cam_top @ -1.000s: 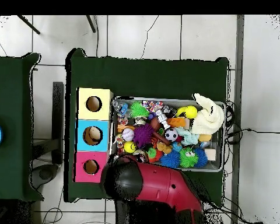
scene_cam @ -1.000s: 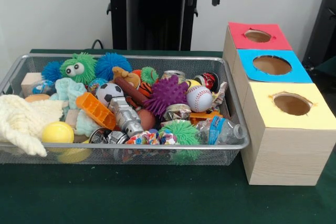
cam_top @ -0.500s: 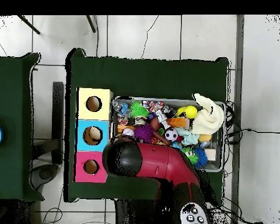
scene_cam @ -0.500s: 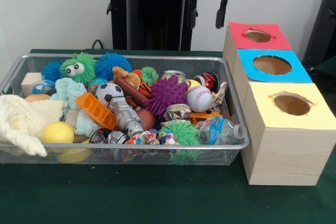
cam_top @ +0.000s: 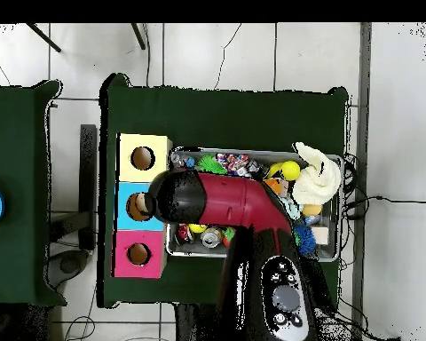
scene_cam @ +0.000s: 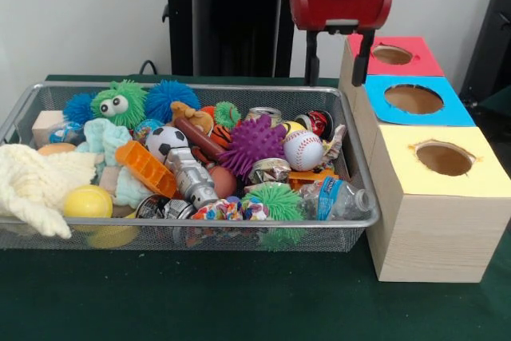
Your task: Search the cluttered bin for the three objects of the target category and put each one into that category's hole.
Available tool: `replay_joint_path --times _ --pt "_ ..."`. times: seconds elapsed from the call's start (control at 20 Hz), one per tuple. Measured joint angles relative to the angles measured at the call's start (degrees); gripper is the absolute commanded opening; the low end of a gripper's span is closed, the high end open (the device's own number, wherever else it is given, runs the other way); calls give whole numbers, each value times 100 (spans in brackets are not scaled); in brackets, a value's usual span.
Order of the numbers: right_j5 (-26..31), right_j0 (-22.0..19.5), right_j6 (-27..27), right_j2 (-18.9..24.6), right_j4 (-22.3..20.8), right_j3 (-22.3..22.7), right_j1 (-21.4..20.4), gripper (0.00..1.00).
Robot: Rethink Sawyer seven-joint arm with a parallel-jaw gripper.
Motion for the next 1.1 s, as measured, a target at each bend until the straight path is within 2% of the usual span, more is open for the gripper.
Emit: replay_joint_path --times 0.5,0.8,1.1 --pt "257 128 0 -13 -2 -776 368 100" --pt "258 81 0 -12 -4 -809 383 100" --pt "257 -201 0 -7 -9 -809 384 100"
